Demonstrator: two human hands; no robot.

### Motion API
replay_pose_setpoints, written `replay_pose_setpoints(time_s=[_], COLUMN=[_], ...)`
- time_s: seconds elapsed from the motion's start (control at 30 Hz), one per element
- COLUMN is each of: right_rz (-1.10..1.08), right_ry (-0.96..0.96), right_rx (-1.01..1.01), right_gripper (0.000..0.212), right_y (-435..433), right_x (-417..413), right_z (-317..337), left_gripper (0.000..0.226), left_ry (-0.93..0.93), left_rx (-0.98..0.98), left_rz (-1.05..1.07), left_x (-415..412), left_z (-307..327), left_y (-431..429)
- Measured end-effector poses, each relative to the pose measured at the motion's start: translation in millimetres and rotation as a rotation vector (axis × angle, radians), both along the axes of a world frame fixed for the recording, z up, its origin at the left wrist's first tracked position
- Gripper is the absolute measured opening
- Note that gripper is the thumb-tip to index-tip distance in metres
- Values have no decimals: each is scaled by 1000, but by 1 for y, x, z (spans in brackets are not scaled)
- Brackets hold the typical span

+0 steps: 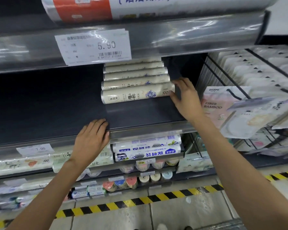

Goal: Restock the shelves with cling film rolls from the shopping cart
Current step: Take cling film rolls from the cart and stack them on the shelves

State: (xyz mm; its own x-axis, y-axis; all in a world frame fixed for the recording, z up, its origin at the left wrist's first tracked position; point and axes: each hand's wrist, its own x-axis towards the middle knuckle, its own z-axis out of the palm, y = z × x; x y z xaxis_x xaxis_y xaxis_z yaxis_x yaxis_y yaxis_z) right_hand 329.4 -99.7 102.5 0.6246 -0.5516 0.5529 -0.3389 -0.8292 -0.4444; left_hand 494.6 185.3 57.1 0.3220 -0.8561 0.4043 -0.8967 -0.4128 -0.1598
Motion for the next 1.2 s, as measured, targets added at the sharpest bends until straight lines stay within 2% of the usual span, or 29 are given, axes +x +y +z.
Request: replay_pose_setpoints(time_s=[0.13, 0.2, 0.33, 0.53, 0.7, 0.8, 0.9, 0.93, 1.07, 1.2], right_rz=[-62, -140, -439, -908, -1199, -1220, -1139, -1108, -1040, -1086], right_ry=[-78, -75, -15, -26, -13, 117, 274, 321, 438, 538], right_rx=[128, 227, 377, 512, 586, 685, 749, 768, 799, 738], right_gripper=[26, 27, 28, 22, 26, 35, 39, 42, 48, 46], right_y=[59, 99, 180, 269, 293, 285, 266, 259, 244, 232], right_x=[-72, -121, -223, -366, -462, -498, -511, -511, -509, -510], right_z=[-1, -12, -45, -83, -110, -132, -155, -161, -181, -186], left_gripper=[42, 39, 33, 38, 30, 26, 43, 47, 56, 60], left_ry=[132, 164, 269, 466, 423, 348, 355, 321, 209, 158], left_rx=[51, 16, -64, 56, 194, 350, 696, 748, 863, 828], left_rz=[13, -75, -431, -880, -1194, -1310, -1277, -1263, -1186, -1178], left_x=[-26, -50, -126, -270, -389, -444, -480, -487, -503, -514], left_z=[20, 26, 25, -4, -40, -76, -101, -109, -122, -128], left_y=[-4, -12, -39, -85, -102, -105, -100, -98, -96, -101])
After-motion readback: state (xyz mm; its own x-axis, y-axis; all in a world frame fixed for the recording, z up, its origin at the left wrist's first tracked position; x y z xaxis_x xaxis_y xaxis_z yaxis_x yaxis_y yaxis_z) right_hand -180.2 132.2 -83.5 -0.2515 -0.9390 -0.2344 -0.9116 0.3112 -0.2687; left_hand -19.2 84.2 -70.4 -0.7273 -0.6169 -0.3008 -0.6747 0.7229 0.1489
